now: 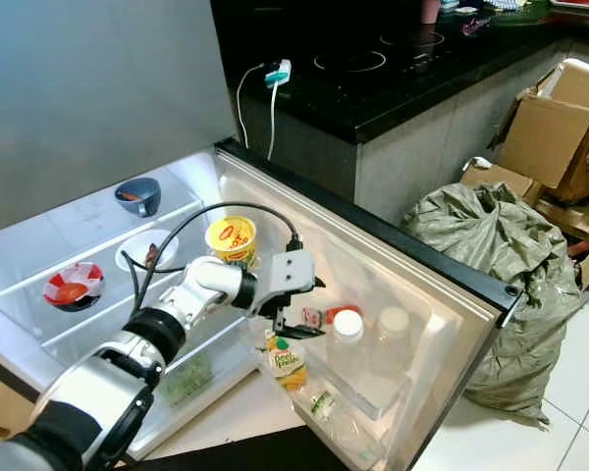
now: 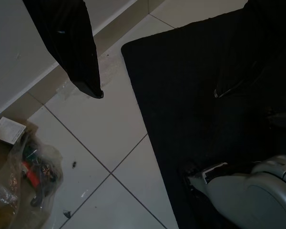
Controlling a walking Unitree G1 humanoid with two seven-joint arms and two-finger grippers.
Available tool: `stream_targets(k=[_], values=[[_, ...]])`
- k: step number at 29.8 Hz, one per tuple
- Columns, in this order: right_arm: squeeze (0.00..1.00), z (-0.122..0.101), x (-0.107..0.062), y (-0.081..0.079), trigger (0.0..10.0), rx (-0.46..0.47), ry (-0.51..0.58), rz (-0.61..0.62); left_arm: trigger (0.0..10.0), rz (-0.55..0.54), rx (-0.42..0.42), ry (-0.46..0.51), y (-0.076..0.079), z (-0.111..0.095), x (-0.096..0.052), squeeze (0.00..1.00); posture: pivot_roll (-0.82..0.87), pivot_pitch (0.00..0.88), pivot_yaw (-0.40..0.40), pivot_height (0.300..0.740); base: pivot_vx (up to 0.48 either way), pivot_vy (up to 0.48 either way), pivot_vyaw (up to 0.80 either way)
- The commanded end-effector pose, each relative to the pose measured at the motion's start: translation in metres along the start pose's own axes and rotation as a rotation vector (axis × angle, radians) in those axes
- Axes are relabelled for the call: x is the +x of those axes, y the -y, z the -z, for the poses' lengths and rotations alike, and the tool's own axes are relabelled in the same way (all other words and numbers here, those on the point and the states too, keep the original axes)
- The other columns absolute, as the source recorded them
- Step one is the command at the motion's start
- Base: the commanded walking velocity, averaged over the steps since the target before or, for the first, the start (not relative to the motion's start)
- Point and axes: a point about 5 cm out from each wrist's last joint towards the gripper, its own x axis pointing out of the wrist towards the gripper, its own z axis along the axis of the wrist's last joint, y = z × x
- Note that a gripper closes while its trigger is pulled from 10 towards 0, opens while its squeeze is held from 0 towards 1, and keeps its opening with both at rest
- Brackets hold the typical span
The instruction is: Restocking fridge
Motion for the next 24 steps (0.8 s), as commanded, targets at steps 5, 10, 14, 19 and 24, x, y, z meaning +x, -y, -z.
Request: stream_targets(k=[5,10,14,19,24], values=[[0.0,0.007,0.0,-0.005,10.0,0.006,-0.01,-0.009,10.0,-0.014,0.032,-0.045,-0.003,-0.001,0.003,0.0,-0.22,0.109,0.088,0.74,0.0,0.0,0.0],[0.0,0.01,-0.001,-0.006,10.0,0.01,-0.013,-0.011,10.0,-0.043,0.017,-0.08,-0.003,0.0,0.009,0.0,-0.23,0.122,0.098,0.74,0.0,0.0,0.0],[0.0,0.012,-0.001,-0.007,10.0,0.014,-0.014,-0.011,10.0,-0.075,0.008,-0.1,-0.004,0.0,0.016,0.0,-0.23,0.126,0.102,0.74,0.0,0.0,0.0],[0.0,0.015,-0.001,-0.008,10.0,0.019,-0.015,-0.01,10.0,-0.108,0.009,-0.113,-0.006,-0.004,0.022,0.0,-0.24,0.129,0.107,0.74,0.0,0.0,0.0],[0.0,0.015,-0.001,-0.008,10.0,0.021,-0.014,-0.01,10.0,-0.129,0.026,-0.12,-0.007,-0.008,0.026,0.0,-0.24,0.133,0.11,0.74,0.0,0.0,0.0]])
